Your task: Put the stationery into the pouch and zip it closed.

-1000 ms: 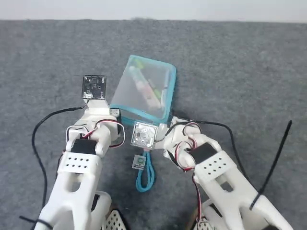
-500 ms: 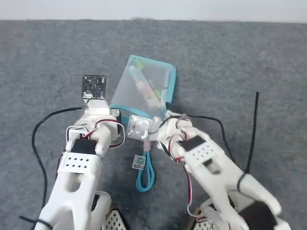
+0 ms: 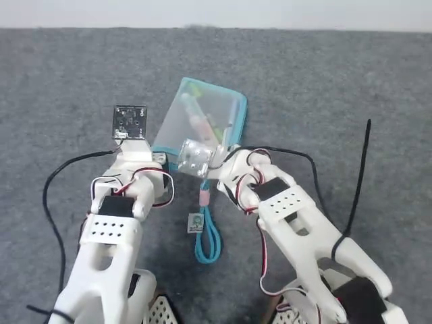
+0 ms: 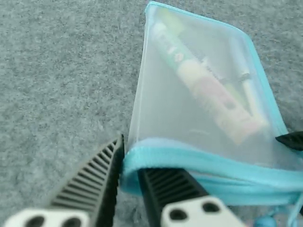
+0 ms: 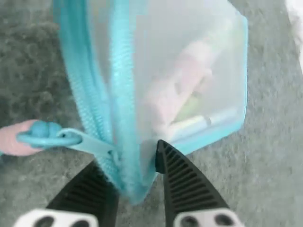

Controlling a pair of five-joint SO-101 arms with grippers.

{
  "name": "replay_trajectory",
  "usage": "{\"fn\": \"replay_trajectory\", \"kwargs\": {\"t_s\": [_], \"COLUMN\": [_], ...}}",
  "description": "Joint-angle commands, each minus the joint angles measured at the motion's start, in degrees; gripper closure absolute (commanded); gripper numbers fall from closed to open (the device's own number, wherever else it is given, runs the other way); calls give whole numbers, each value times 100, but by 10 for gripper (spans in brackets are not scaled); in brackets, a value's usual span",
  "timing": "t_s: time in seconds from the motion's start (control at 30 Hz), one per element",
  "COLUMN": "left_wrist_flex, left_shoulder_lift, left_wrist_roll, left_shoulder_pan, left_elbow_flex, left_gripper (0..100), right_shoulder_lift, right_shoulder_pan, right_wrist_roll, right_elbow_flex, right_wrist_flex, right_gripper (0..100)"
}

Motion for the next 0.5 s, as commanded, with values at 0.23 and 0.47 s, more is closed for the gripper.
{"fn": "replay_trajectory", "kwargs": {"t_s": [0.23, 0.47], "left_wrist_flex": [1785, 2004], "left_shoulder_lift": [-2286, -3552], "left_wrist_roll": [-149, -484], "left_shoulder_pan": [-79, -369], "left_elbow_flex": [-673, -145], "left_gripper": [896, 894], "right_shoulder_lift": [4, 13], "right_shoulder_pan": [453, 426], "right_wrist_roll": [-1600, -2268], "right_elbow_flex": [-1512, -2163], "right_wrist_flex": [1578, 2211], "right_gripper": [992, 992]}}
